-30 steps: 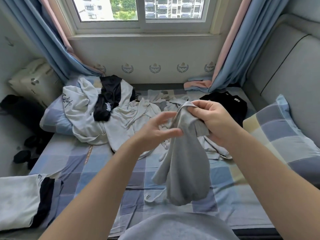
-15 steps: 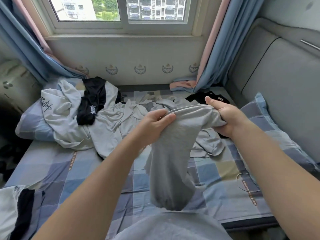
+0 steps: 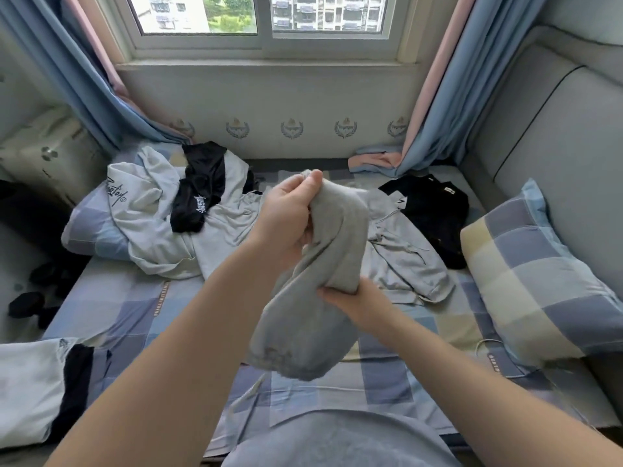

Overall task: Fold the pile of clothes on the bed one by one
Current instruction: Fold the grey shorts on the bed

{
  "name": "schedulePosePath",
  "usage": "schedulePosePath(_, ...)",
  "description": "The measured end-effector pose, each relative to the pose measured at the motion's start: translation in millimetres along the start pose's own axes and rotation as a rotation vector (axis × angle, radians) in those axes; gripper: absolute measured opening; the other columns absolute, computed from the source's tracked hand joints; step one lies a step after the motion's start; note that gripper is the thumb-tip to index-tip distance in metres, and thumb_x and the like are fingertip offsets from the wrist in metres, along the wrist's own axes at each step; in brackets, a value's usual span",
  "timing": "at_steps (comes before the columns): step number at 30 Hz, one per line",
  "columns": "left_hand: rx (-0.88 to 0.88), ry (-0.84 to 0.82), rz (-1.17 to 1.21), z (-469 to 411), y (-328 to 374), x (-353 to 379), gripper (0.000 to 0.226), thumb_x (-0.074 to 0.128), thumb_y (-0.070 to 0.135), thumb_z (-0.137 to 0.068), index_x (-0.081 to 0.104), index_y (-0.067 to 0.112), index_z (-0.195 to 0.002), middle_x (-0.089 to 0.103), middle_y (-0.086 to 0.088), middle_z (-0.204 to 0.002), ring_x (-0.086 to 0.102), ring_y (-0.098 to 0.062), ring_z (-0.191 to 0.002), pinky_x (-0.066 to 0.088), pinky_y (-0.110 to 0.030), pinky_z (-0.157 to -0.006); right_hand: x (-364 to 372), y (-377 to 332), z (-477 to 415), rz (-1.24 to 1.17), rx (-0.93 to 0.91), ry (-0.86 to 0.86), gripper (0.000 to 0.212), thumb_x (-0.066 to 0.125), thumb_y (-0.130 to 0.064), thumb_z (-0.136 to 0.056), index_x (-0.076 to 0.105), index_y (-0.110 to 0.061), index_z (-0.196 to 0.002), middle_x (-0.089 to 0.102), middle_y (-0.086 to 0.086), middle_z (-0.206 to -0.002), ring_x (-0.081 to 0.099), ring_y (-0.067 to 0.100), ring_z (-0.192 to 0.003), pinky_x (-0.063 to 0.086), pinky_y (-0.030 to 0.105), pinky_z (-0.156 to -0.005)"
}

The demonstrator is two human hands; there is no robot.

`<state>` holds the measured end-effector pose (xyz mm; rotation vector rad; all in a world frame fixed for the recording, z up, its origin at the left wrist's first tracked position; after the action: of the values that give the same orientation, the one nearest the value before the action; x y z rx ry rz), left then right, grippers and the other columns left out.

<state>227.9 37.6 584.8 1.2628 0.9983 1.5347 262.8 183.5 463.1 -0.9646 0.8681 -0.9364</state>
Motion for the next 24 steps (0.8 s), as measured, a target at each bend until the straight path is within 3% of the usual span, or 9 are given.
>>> schedulePosePath(3,0.028,0.217,0.039,-8.6,5.5,-27.6,0.019,0.059,0.031,-0.102,0.066,0.014,-0.095,0.064,-0.005,-0.087,0.063,-0.024,-0.084,0.055,-0.036,-0.07,-14.3,6.8,-9.9,0.06,-0.04,0.121,0.005,0.07,-0.018,-0.093,0.071,-0.013,-0.092,0.075,0.005,-0.085,0.065,0.016,-0.083,0.049,0.024,-0.064)
schedulePosePath(5,0.05,0.355,0.069,-13.7,1.2,-52.1,0.015,0.058,0.026,-0.103,0.068,0.015,-0.101,0.069,-0.004,-0.094,0.067,-0.023,-0.09,0.058,-0.032,-0.067,-29.7,3.1,-10.5,0.007,-0.066,0.129,0.003,0.068,-0.011,-0.094,0.07,-0.009,-0.094,0.074,0.006,-0.086,0.066,0.02,-0.084,0.054,0.032,-0.071)
schedulePosePath(6,0.043,0.359,0.007,-15.3,-2.3,-61.1,0.015,0.057,0.025,-0.103,0.067,0.016,-0.111,0.069,-0.005,-0.102,0.067,-0.022,-0.092,0.057,-0.031,-0.068,-36.4,0.5,-9.7,-0.032,-0.074,0.126,0.003,0.068,-0.009,-0.094,0.069,-0.007,-0.095,0.073,0.008,-0.087,0.067,0.022,-0.085,0.055,0.037,-0.075)
schedulePosePath(9,-0.135,0.173,-0.422,-13.9,-27.8,-70.2,0.052,0.067,0.038,-0.095,0.052,0.02,-0.142,0.062,-0.001,-0.122,0.063,-0.011,-0.087,0.055,-0.026,-0.07,-50.6,-11.9,-6.2,-0.179,-0.083,0.148,0.011,0.065,-0.007,-0.097,0.072,-0.015,-0.1,0.076,0.007,-0.095,0.071,0.023,-0.091,0.057,0.039,-0.082)
schedulePosePath(11,-0.253,-0.109,-0.667,-3.8,-52.0,-61.0,0.056,0.072,0.05,-0.088,0.058,0.022,-0.133,0.065,0.002,-0.12,0.066,-0.006,-0.09,0.051,-0.019,-0.068,-56.1,-23.8,-6.0,-0.285,-0.081,0.142,0.016,0.062,-0.009,-0.098,0.073,-0.018,-0.105,0.077,0.007,-0.101,0.071,0.023,-0.098,0.058,0.036,-0.087)
schedulePosePath(14,-0.339,-0.446,-0.692,12.9,-89.4,-35.6,0.046,0.076,0.054,-0.081,0.065,0.026,-0.116,0.071,0.01,-0.116,0.067,-0.003,-0.099,0.05,-0.02,-0.076,-60.5,-42.9,-4.2,-0.453,-0.051,0.07,0.022,0.059,-0.017,-0.099,0.068,-0.011,-0.118,0.075,0.014,-0.108,0.071,0.029,-0.102,0.059,0.041,-0.086)
schedulePosePath(18,-0.063,-0.32,-0.639,6.0,-102.2,-17.3,0.015,0.072,0.028,-0.091,0.064,0.015,-0.086,0.064,0.005,-0.084,0.059,-0.014,-0.078,0.047,-0.031,-0.075,-72.9,-59.9,-2.4,-0.646,-0.091,0.085,0.024,0.054,-0.016,-0.102,0.065,-0.006,-0.121,0.074,0.017,-0.109,0.073,0.028,-0.099,0.06,0.037,-0.075)
schedulePosePath(21,-0.007,-0.252,-0.561,3.7,-88.5,-14.7,0.022,0.063,0.027,-0.096,0.058,0.024,-0.075,0.054,-0.002,-0.072,0.048,-0.017,-0.069,0.039,-0.036,-0.066,-87.2,-59.0,-4.0,-0.695,-0.123,0.148,0.025,0.05,-0.017,-0.104,0.065,-0.007,-0.122,0.073,0.015,-0.115,0.072,0.026,-0.106,0.06,0.035,-0.079)
schedulePosePath(24,-0.003,-0.056,-0.468,-0.3,-68.2,-22.5,0.024,0.059,0.027,-0.101,0.057,0.02,-0.078,0.056,-0.007,-0.073,0.052,-0.022,-0.065,0.045,-0.041,-0.06,-96.7,-51.6,-6.0,-0.625,-0.114,0.152,0.035,0.049,-0.022,-0.105,0.053,-0.014,-0.139,0.067,0.005,-0.129,0.066,0.023,-0.114,0.056,0.038,-0.089)
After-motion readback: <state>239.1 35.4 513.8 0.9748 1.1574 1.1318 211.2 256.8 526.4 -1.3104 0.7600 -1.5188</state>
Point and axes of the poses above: each hand's wrist, its own z-axis away from the middle knuckle, its own x-axis out of the palm, y = z × x, the point moved 3 cm from there along -z, towards the middle knuckle
